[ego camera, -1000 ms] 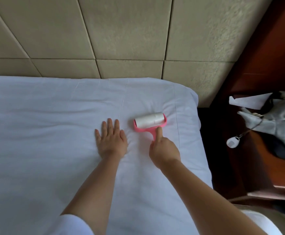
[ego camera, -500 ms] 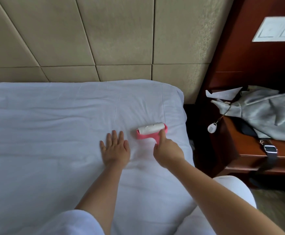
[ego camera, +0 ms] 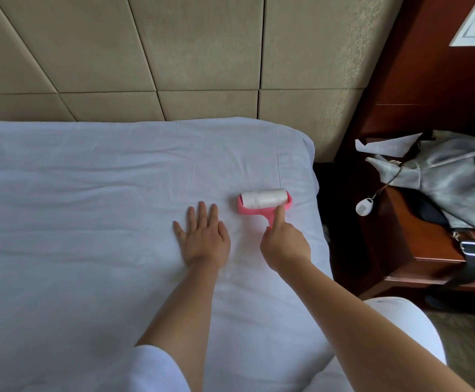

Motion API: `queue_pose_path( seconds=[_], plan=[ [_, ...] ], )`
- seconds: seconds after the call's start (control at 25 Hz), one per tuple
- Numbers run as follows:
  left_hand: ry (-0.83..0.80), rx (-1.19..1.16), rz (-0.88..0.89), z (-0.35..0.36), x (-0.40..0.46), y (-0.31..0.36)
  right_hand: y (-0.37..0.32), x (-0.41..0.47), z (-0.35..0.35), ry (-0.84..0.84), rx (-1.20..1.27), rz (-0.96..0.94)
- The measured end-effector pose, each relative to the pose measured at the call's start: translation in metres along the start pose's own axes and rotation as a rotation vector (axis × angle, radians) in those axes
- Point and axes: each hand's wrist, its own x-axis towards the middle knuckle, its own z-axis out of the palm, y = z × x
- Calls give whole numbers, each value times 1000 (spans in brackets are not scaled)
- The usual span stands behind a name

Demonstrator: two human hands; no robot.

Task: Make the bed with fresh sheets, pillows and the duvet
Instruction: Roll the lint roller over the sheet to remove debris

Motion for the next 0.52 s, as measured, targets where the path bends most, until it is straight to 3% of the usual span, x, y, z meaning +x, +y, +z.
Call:
queue_pose_path(
  seconds=[0.52],
  plan=[
    [146, -25, -46, 11, 124, 23, -30, 150, 17, 11, 11, -86]
  ],
)
